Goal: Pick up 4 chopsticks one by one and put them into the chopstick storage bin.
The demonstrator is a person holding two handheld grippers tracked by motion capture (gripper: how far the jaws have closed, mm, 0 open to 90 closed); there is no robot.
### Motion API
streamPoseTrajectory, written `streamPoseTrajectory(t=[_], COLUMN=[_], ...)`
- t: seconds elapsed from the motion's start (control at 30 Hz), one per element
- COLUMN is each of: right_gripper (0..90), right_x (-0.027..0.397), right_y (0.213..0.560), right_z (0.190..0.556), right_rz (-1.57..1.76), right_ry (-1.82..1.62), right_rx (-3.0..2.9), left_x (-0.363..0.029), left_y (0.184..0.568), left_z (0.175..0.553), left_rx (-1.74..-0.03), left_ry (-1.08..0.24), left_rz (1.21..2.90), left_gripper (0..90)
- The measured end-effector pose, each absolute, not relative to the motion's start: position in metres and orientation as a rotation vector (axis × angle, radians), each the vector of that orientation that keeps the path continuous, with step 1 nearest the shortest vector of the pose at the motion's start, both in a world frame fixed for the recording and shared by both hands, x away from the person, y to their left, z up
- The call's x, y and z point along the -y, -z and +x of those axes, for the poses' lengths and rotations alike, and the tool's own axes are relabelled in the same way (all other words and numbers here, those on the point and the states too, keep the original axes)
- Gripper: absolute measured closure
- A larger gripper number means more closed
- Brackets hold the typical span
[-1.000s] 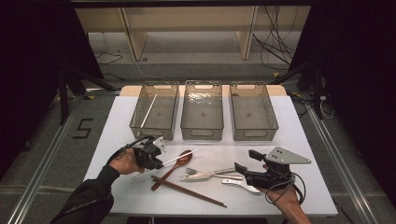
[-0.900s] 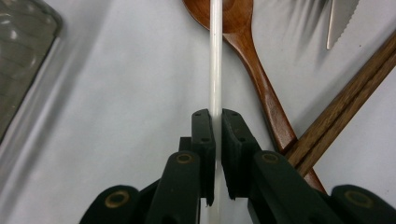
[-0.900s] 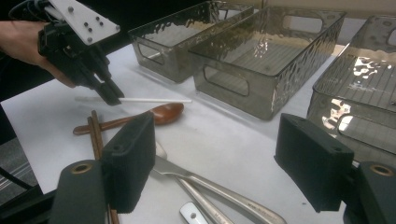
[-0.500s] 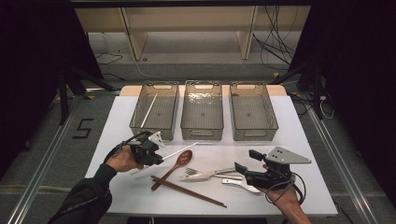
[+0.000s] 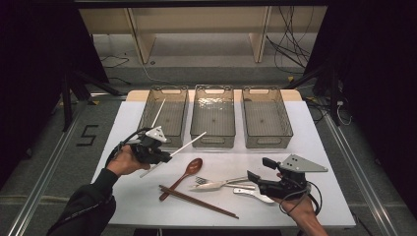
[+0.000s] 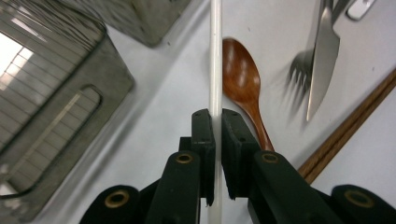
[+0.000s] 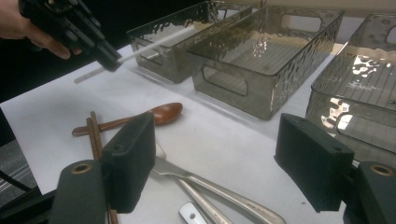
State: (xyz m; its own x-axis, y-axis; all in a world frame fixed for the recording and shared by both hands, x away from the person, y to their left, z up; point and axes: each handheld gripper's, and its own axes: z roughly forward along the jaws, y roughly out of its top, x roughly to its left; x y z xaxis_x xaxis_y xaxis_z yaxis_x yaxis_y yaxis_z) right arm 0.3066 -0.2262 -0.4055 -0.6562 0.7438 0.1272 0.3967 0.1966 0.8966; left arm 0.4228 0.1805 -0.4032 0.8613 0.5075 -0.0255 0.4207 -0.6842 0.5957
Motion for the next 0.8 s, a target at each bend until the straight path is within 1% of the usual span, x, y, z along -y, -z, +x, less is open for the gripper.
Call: streamPoseTrajectory(t=[0.37, 0.6, 0.8], right_gripper=[29.6, 29.5, 29.5], right_x=[0.226, 0.226, 0.226], right_y=[0.406, 0.406, 0.406], right_z=[0.307, 0.308, 0.308], right_rz=[1.075, 1.071, 1.071], right_ry=[-1.446, -1.446, -1.449], right_rx=[-2.143, -2.144, -2.144], left_x=[-0.201, -0.209, -0.207], left_y=[0.369, 0.359, 0.356], left_z=[0.448, 0.472, 0.492], left_rx=[-0.791, -0.870, -0.921], left_ry=[-0.318, -0.366, -0.419], left_rz=[2.236, 2.157, 2.116], left_gripper=[84.0, 84.0, 84.0])
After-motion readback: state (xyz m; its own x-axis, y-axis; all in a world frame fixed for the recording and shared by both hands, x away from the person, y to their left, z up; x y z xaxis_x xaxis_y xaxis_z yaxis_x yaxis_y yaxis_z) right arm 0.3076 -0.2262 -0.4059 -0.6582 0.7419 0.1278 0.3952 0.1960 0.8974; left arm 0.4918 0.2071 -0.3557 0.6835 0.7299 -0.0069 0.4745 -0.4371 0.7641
